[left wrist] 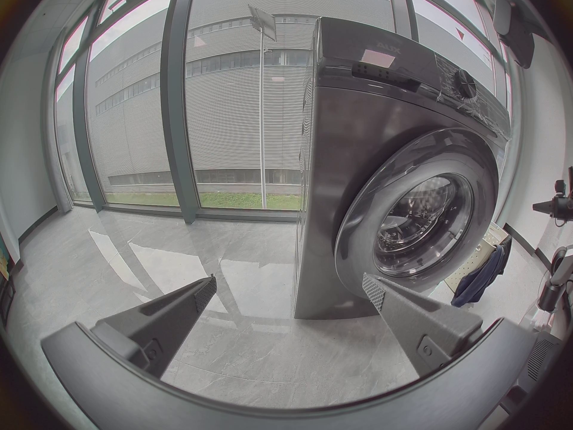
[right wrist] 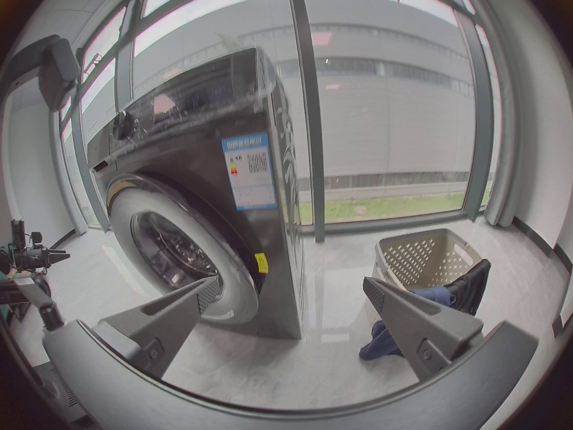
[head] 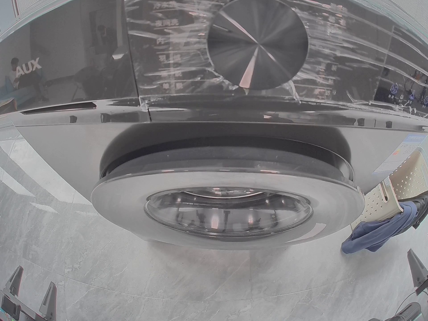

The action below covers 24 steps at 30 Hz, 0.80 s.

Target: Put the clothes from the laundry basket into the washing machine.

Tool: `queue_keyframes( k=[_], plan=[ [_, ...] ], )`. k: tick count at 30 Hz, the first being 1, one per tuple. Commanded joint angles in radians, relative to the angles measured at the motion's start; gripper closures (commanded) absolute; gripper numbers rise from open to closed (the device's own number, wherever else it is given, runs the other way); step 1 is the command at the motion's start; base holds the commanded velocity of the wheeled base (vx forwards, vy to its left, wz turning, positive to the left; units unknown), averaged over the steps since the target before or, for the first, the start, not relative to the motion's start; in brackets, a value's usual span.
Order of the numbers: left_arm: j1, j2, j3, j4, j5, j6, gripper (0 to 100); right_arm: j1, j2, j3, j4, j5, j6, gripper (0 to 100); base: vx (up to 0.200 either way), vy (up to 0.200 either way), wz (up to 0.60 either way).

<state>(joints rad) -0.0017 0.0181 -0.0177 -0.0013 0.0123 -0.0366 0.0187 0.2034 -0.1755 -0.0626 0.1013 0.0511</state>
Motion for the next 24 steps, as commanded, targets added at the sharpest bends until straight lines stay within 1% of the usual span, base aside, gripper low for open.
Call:
queue_keyframes(
  k=[1,2,3,4,6,8,11,16,19,20,24],
  plan=[
    [0.000,-0.017,0.016,0.000,0.000,-0.002,0,0.029,0.271,0.011,-0.025,0.074,-0.027,0,0.000,0.000,0.00],
    [0.000,-0.017,0.016,0.000,0.001,-0.002,0,0.035,0.287,0.008,-0.025,0.075,-0.048,0,0.000,0.000,0.00],
    [0.000,-0.017,0.016,0.000,0.001,-0.002,0,0.041,0.300,0.007,-0.026,0.078,-0.062,0,0.000,0.000,0.00],
    [0.000,-0.017,0.016,0.000,0.000,-0.002,0,0.046,0.314,0.002,-0.026,0.080,-0.069,0,0.000,-0.200,0.00],
    [0.000,-0.017,0.016,0.000,0.000,-0.002,0,0.061,0.343,-0.004,-0.026,0.083,-0.071,0,0.000,-0.200,0.00],
    [0.000,-0.017,0.016,0.000,0.000,-0.002,0,0.089,0.370,-0.019,-0.028,0.083,-0.071,0,0.000,0.000,0.00],
    [0.000,-0.017,0.016,0.000,0.000,-0.002,0,0.141,0.413,-0.051,-0.028,0.083,-0.069,0,0.000,0.000,0.00],
    [0.000,-0.017,0.016,0.000,0.000,-0.002,0,0.253,0.508,-0.098,-0.037,0.081,-0.060,0,0.000,0.000,0.00],
    [0.000,-0.017,0.016,0.000,0.000,-0.002,0,0.271,0.574,-0.099,-0.080,0.081,-0.053,0,0.000,0.000,0.00],
    [0.000,-0.017,0.016,0.000,0.000,-0.002,0,0.274,0.626,-0.088,-0.149,0.080,-0.045,0,0.000,0.000,0.00],
    [0.000,-0.017,0.016,0.000,0.001,-0.002,0,0.297,0.697,-0.070,-0.266,0.078,-0.034,0,0.000,0.000,0.00]
  ],
)
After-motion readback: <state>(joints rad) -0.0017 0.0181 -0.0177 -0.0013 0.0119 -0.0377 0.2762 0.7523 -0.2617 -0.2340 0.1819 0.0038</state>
